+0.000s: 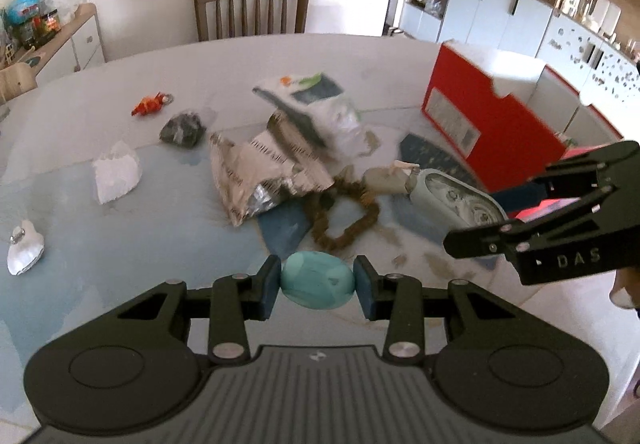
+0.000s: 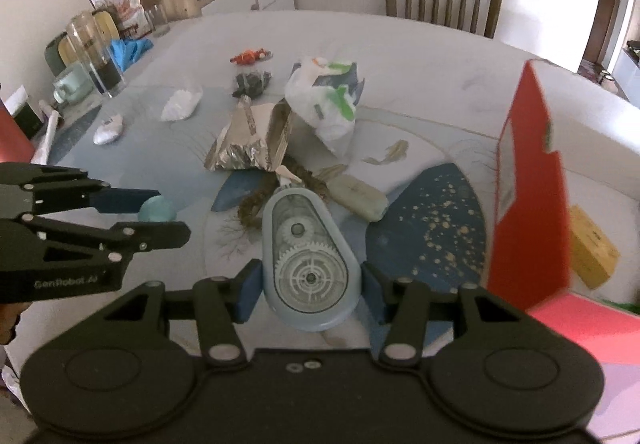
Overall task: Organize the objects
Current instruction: 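Carry soap with left tool into shoebox while right tool carries tape dispenser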
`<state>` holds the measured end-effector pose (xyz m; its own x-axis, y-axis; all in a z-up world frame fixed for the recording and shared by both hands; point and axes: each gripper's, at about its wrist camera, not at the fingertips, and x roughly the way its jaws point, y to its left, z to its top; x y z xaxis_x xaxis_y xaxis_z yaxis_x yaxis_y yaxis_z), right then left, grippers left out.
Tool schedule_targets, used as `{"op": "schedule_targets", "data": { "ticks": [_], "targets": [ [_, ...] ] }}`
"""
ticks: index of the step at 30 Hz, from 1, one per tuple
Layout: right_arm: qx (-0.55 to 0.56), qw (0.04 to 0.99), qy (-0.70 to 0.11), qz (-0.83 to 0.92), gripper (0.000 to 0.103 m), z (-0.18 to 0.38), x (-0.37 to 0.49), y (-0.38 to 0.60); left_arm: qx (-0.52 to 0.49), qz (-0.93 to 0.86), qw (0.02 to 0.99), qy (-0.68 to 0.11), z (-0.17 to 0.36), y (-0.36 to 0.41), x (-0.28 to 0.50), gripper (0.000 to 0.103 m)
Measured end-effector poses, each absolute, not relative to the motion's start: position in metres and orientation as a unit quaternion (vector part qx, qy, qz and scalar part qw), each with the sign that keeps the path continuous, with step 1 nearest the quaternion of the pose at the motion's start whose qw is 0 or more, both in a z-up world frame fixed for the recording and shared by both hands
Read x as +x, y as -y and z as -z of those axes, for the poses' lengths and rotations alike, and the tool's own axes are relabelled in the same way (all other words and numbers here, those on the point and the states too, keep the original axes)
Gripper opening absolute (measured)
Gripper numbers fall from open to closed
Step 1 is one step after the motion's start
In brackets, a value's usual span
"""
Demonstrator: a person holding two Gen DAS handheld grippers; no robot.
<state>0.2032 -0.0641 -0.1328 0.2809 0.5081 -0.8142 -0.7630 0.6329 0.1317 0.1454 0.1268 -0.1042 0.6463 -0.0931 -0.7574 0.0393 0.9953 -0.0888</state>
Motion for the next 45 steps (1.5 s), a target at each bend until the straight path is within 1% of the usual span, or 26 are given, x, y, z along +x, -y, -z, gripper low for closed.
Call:
{"op": "schedule_targets", "data": {
  "ticks": [8,19,30,45],
  "targets": [
    [-0.118,0.802,-0.431,-0.397,0.051,0.100,0.200,0.096,-0.029,0.057,0.915,-0.398,0.075,-0.101,0.144,0.039],
    [-0.106,0.818,-0.410,-0.390,0.051,0.063,0.208,0.142,-0.004,0.097,0.922,-0.374,0.042,-0.042,0.153,0.039],
    [-0.102,0.835,-0.402,-0.362,0.051,0.047,0.234,0.202,0.014,0.126,0.922,-0.365,0.032,0.019,0.176,0.039],
    [-0.097,0.846,-0.403,-0.335,0.051,0.049,0.291,0.263,0.037,0.141,0.916,-0.373,0.035,0.092,0.225,0.039]
  ]
}}
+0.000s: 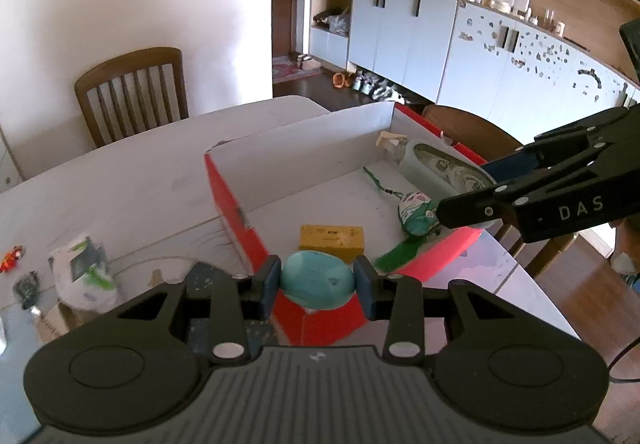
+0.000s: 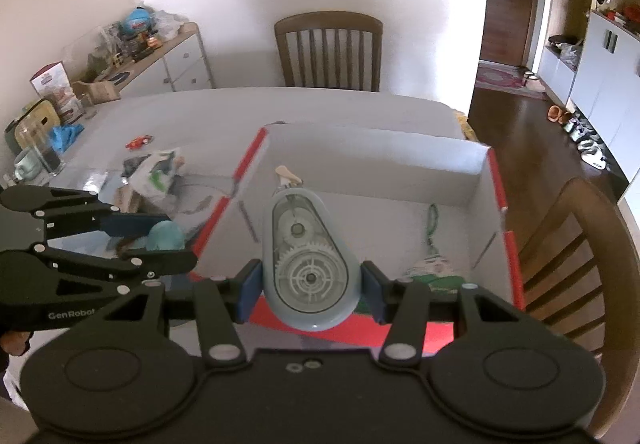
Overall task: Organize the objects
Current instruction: 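Carry soap with left tool into shoebox while right tool carries tape dispenser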
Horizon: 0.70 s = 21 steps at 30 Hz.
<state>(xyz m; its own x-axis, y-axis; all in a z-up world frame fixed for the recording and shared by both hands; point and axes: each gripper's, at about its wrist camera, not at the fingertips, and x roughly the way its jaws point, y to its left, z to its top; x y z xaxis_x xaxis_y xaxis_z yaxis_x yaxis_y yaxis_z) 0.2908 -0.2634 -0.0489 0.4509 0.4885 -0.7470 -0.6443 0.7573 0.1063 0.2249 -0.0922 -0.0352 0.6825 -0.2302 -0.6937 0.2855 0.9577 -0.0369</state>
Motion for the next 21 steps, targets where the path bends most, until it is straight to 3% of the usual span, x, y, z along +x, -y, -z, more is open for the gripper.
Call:
{"op": "schedule_targets", "data": {
  "ticks": [21],
  "targets": [
    [-0.122,0.834,-0.439,-0.311,0.051,0.090,0.371,0.262,0.087,0.108,0.899,-0.415,0.061,0.140,0.344,0.039]
  ]
}}
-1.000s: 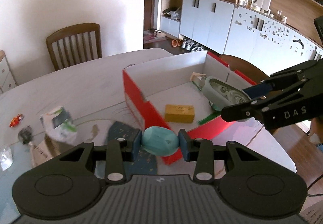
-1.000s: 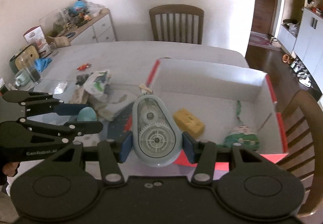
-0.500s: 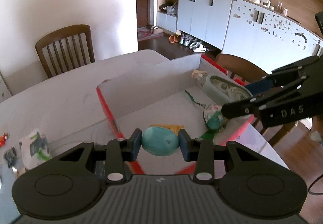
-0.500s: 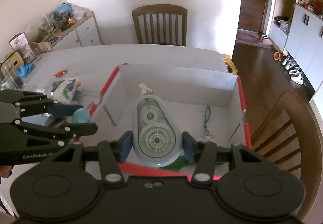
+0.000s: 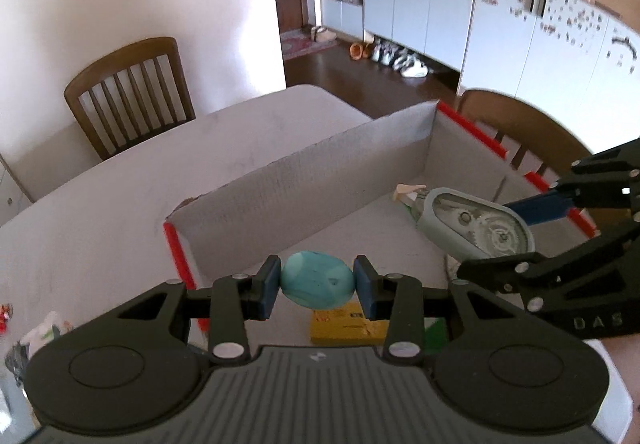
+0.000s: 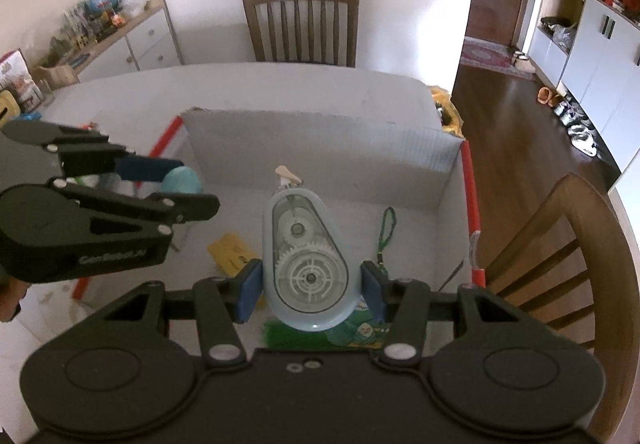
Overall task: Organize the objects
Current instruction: 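Carry soap with left tool into shoebox while right tool carries tape dispenser, then open left tool dropping soap while right tool releases tape dispenser in shoebox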
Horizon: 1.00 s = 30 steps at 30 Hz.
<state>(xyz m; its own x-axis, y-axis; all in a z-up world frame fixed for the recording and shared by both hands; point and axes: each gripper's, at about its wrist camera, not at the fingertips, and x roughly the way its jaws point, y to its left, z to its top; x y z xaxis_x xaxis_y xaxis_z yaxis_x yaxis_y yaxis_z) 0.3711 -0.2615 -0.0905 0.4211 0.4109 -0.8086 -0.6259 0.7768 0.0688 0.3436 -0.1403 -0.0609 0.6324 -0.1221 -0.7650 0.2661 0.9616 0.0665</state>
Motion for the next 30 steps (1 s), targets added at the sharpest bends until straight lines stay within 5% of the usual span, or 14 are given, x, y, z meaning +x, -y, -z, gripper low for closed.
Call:
{"op": "schedule_targets", "data": {
  "ticks": [30],
  "targets": [
    [-0.198,0.794,-0.487,-0.305,0.051,0.159,0.404,0.241,0.092,0.077,0.830,-0.544,0.137,0.164,0.430,0.039]
  ]
}}
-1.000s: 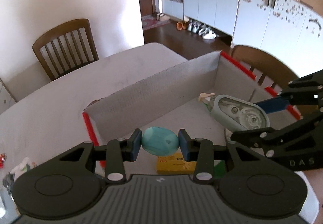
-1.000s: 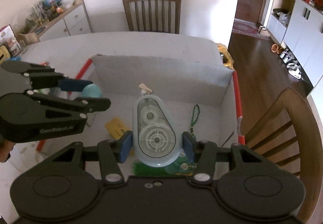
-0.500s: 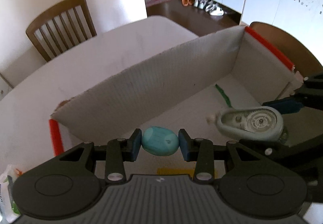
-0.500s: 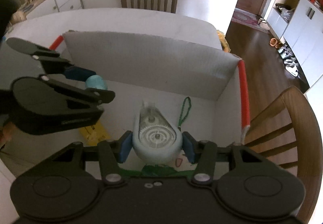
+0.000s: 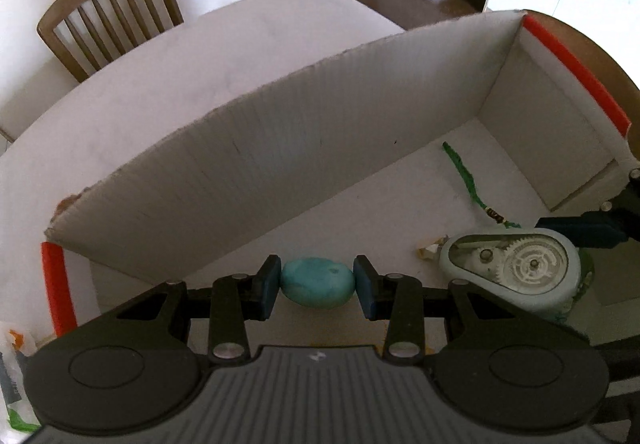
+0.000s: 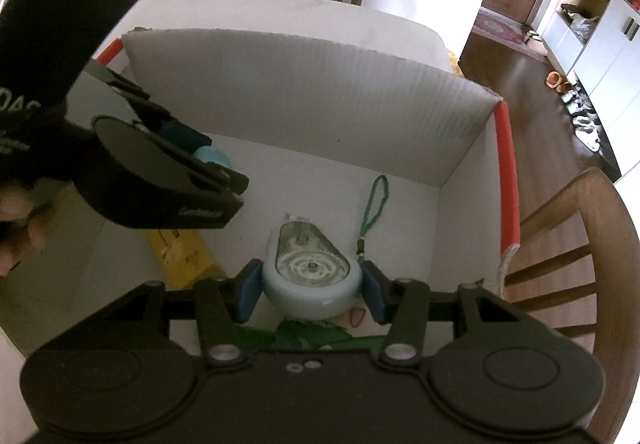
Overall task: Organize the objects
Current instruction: 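Open left tool dropping soap while right tool releases tape dispenser in shoebox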
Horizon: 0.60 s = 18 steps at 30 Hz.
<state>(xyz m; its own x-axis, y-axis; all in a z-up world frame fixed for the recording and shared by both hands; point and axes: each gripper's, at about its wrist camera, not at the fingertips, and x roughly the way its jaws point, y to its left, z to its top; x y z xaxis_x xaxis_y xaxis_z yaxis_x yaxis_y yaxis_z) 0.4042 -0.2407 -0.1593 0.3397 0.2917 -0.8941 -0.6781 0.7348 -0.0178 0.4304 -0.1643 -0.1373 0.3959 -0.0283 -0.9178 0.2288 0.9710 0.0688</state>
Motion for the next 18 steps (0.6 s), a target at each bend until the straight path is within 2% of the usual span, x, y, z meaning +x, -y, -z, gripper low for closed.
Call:
{"op": "schedule_targets", "data": {
  "ticks": [8,10,12,18],
  "targets": [
    [-0.197,0.790,-0.488,-0.315,0.054,0.159,0.403,0.241,0.102,0.075,0.821,-0.557,0.144,0.165,0.429,0.041],
    [-0.195,0.792,-0.486,-0.314,0.057,0.158,0.402,0.242,0.101,0.070,0.824,-0.554,0.142,0.163,0.426,0.053],
    [-0.191,0.793,-0.486,-0.313,0.061,0.154,0.406,0.243,0.094,0.073,0.830,-0.545,0.139,0.161,0.423,0.058],
    [-0.181,0.800,-0.475,-0.318,0.061,0.142,0.400,0.249,0.072,0.072,0.843,-0.528,0.125,0.149,0.414,0.059]
  ]
}}
